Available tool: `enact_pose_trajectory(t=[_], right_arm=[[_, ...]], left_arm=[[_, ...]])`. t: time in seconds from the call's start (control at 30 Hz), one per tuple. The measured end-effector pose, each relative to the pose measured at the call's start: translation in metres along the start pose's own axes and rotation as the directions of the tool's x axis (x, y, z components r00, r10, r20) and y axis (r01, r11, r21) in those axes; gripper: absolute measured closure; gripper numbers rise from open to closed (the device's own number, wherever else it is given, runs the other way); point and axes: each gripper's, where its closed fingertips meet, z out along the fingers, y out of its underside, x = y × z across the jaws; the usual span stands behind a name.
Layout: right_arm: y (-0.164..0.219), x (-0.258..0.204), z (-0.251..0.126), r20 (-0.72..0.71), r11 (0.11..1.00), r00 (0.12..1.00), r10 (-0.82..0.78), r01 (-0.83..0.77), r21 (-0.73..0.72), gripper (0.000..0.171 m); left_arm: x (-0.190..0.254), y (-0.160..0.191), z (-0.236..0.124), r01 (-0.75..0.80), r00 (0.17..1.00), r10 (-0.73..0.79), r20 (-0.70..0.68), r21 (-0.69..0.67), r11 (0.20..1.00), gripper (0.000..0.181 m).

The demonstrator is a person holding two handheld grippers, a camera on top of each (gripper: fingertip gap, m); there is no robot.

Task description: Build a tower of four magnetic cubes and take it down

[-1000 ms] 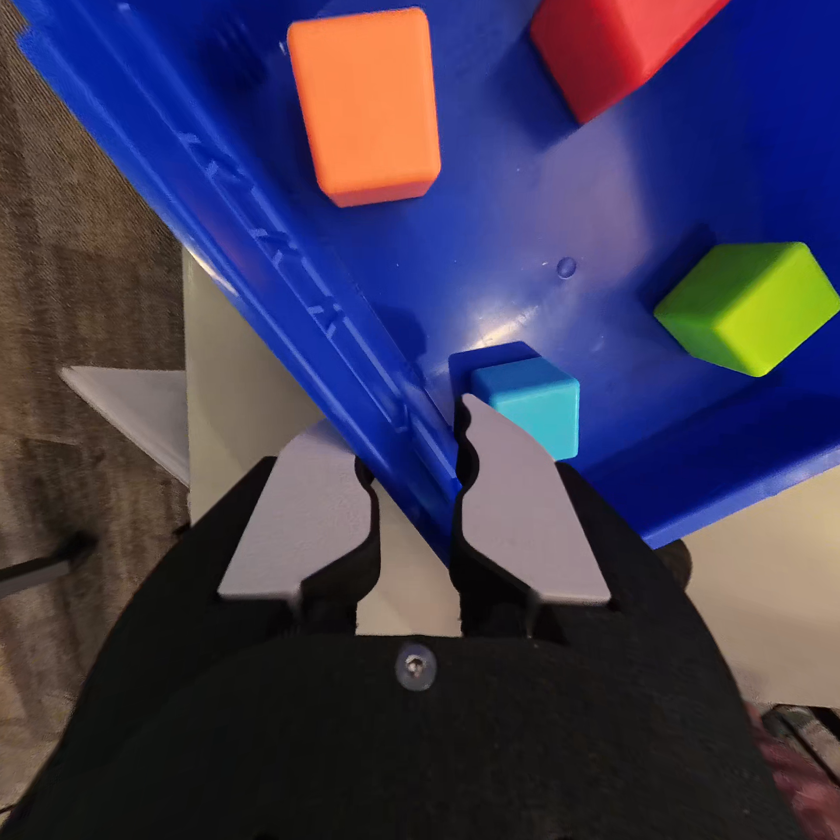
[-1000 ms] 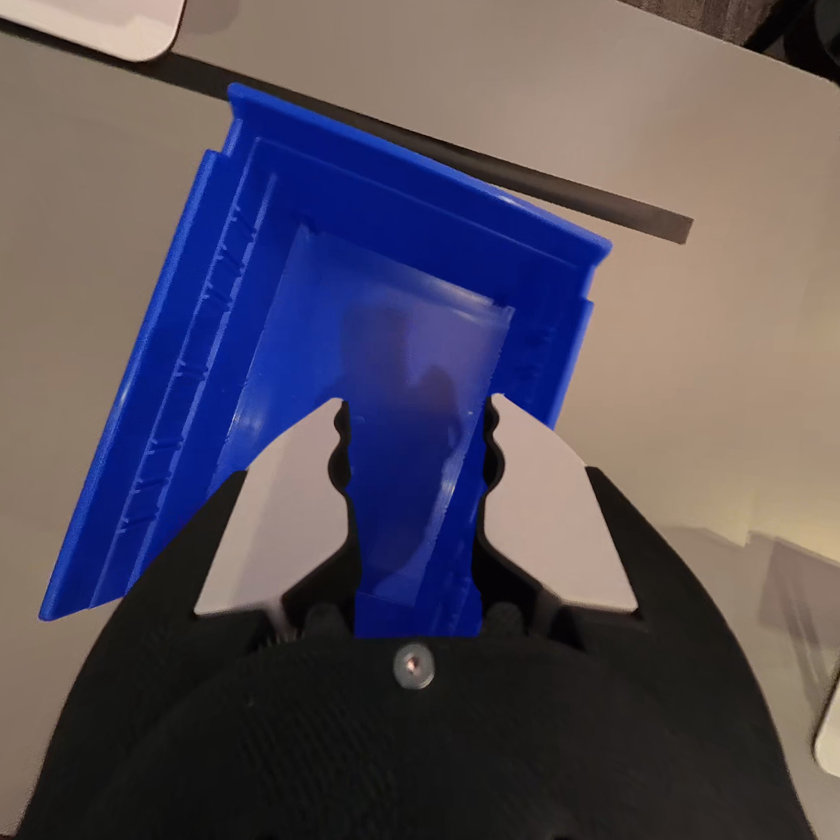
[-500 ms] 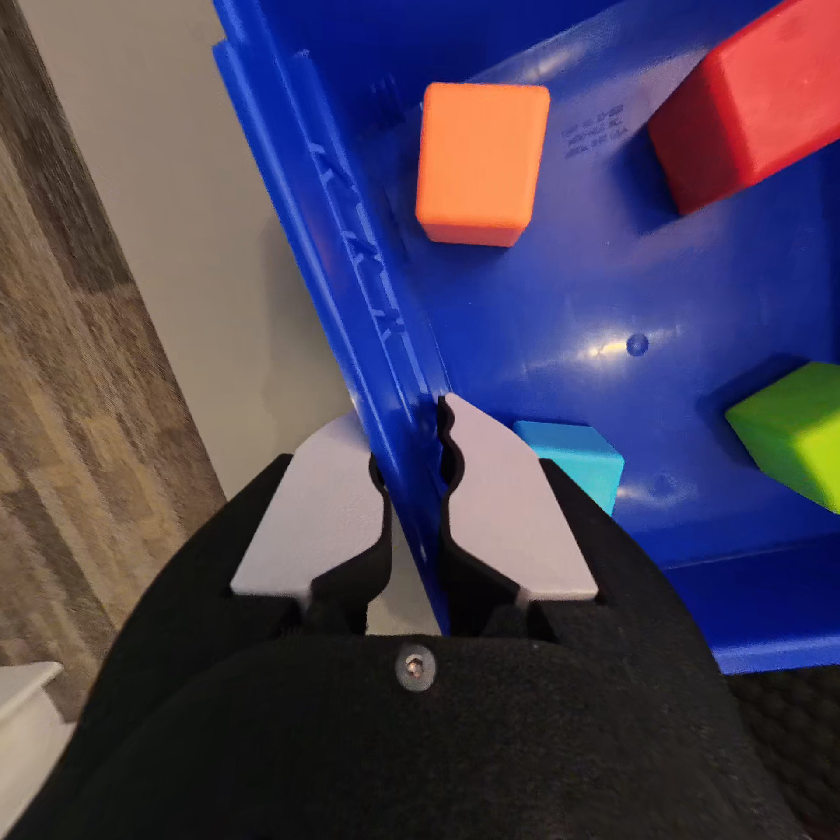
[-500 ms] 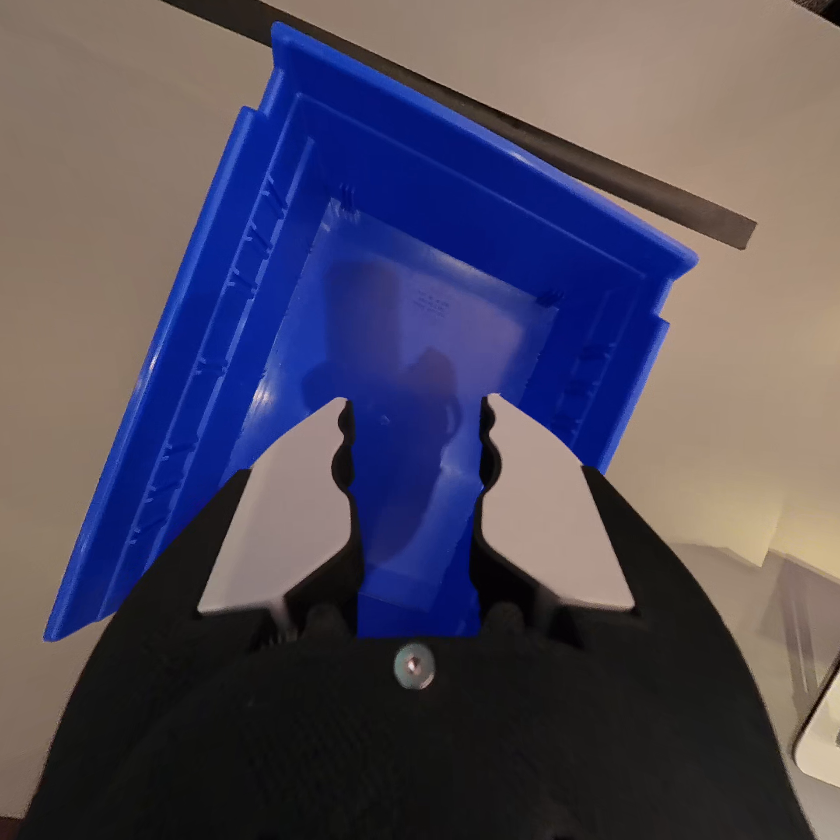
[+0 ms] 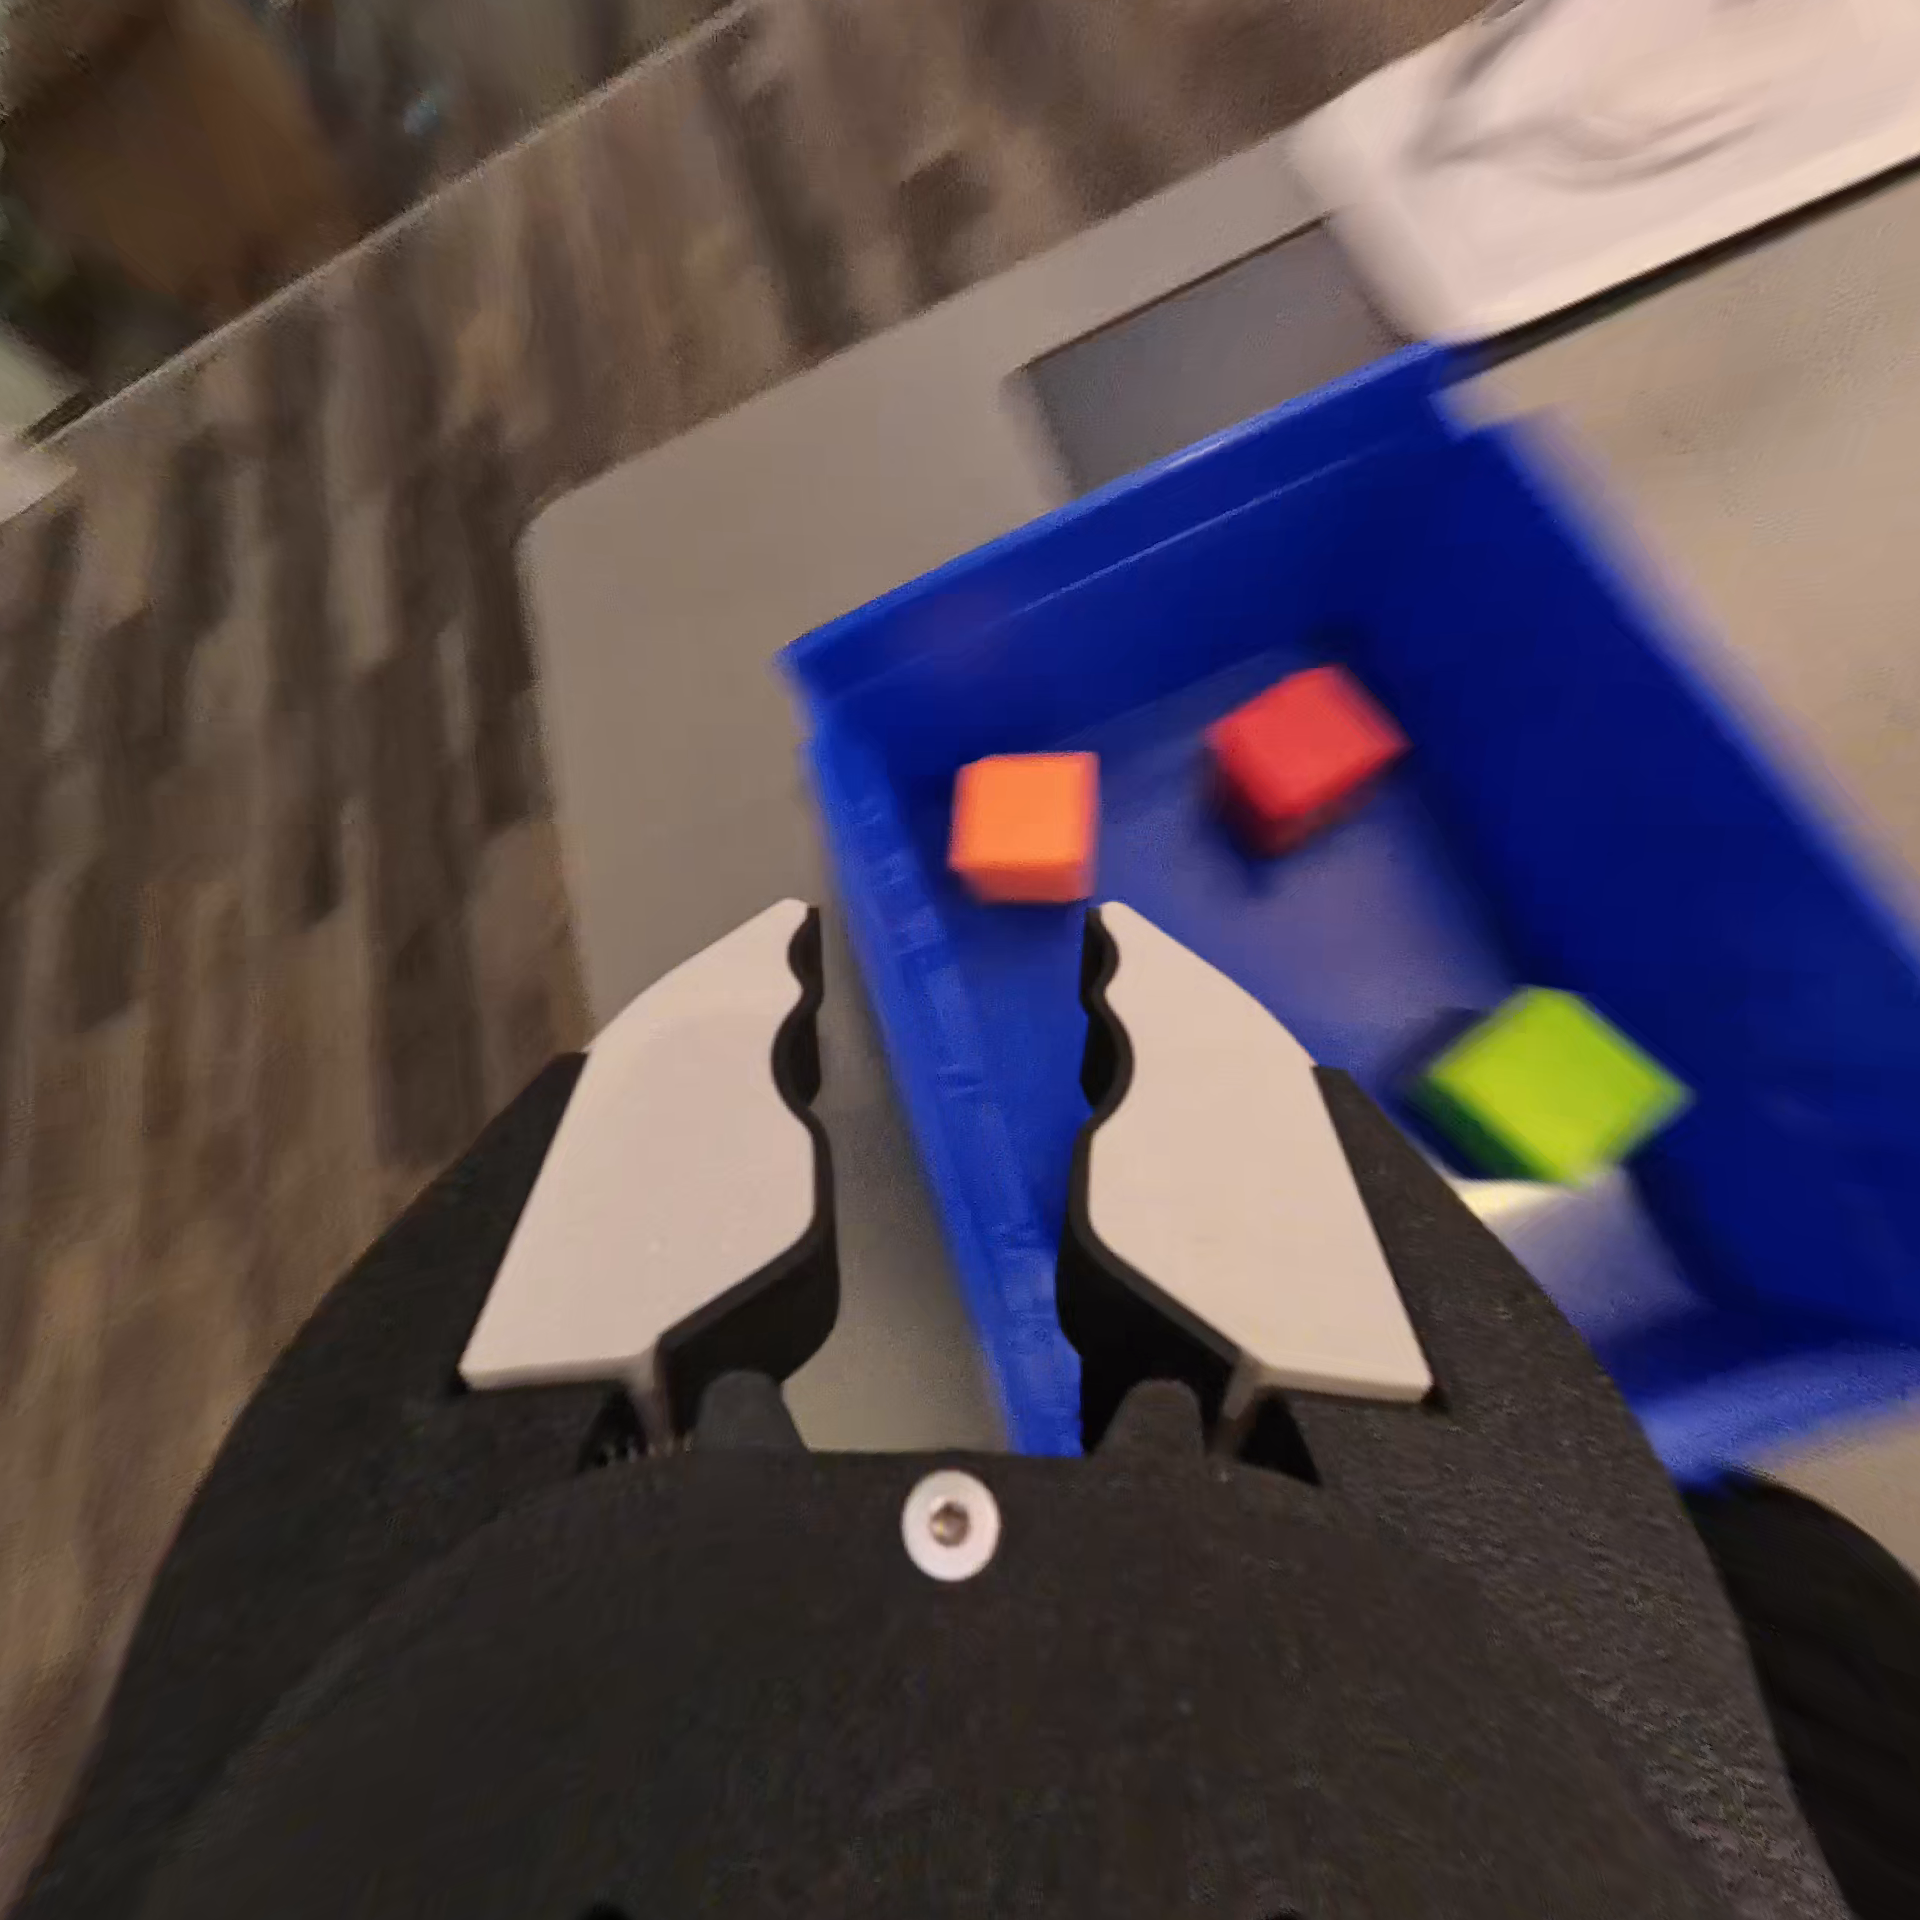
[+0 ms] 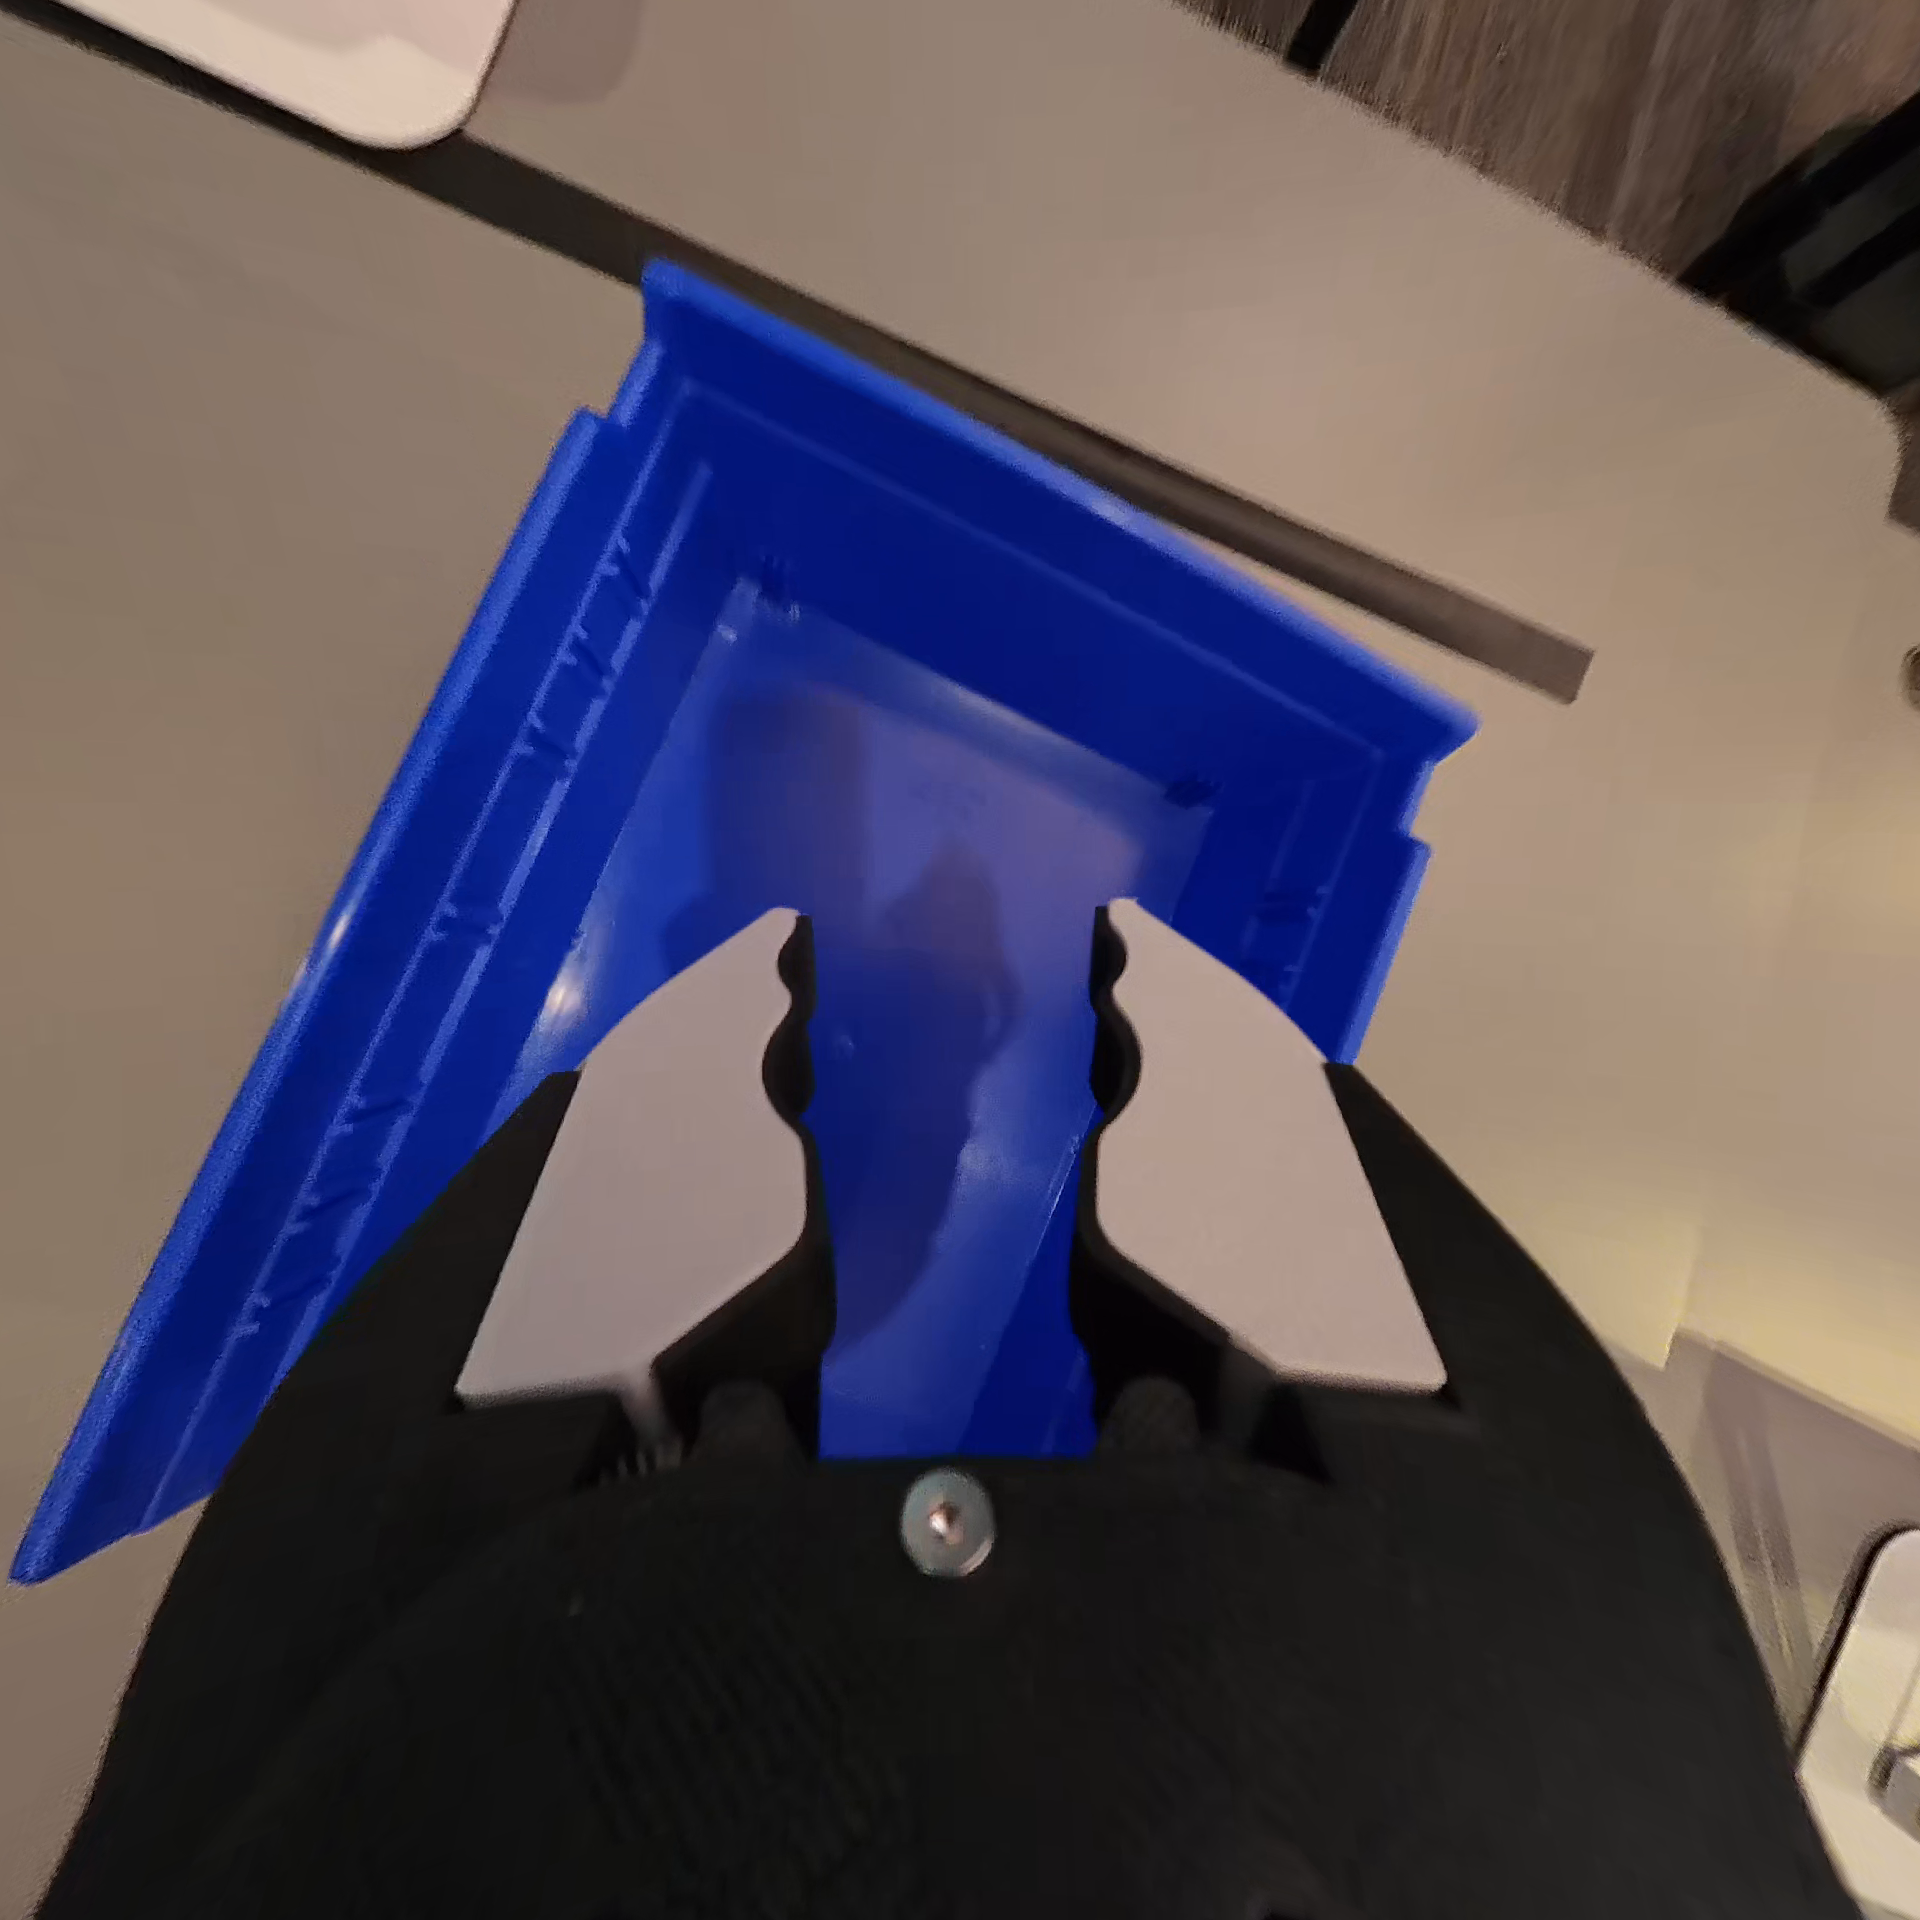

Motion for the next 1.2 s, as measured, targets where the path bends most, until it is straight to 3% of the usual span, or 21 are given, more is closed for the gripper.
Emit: enact_pose_trajectory(t=[0.07,0.1,0.2,0.27,0.43,0.67,0.87,1.2], right_arm=[[-0.007,0.0,-0.004,-0.009,0.999,1.0,-0.002,0.002,0.04,0.118],[-0.007,-0.001,-0.005,-0.006,0.999,1.0,-0.002,0.002,0.042,0.118],[-0.002,-0.002,-0.001,-0.004,1.0,1.0,-0.013,0.013,0.011,0.119],[0.002,0.0,0.002,-0.009,1.0,1.0,-0.009,0.009,-0.007,0.118],[0.006,0.004,0.004,-0.003,1.0,1.0,0.003,-0.003,-0.022,0.119],[0.008,0.007,0.005,0.007,1.0,1.0,0.015,-0.014,-0.028,0.118],[0.012,0.007,0.009,0.018,0.998,1.0,0.01,-0.009,-0.054,0.118],[0.014,0.006,0.01,0.02,0.998,1.0,0.007,-0.006,-0.066,0.118]], left_arm=[[0.047,-0.014,-0.023,-0.077,0.973,0.097,-0.21,0.106,0.991,0.125],[0.068,-0.013,-0.031,-0.153,0.942,0.184,-0.282,0.126,0.98,0.132],[0.113,0.004,-0.03,-0.412,0.823,0.431,-0.37,0.132,0.902,0.138],[0.138,0.02,-0.024,-0.499,0.745,0.476,-0.468,0.084,0.863,0.138],[0.168,0.047,0.007,-0.593,0.68,0.446,-0.582,-0.079,0.801,0.134],[0.173,0.083,0.04,-0.652,0.679,0.378,-0.63,-0.281,0.704,0.128],[0.173,0.095,0.052,-0.664,0.675,0.361,-0.644,-0.317,0.677,0.135],[0.167,0.1,0.041,-0.62,0.696,0.26,-0.67,-0.378,0.688,0.135]])
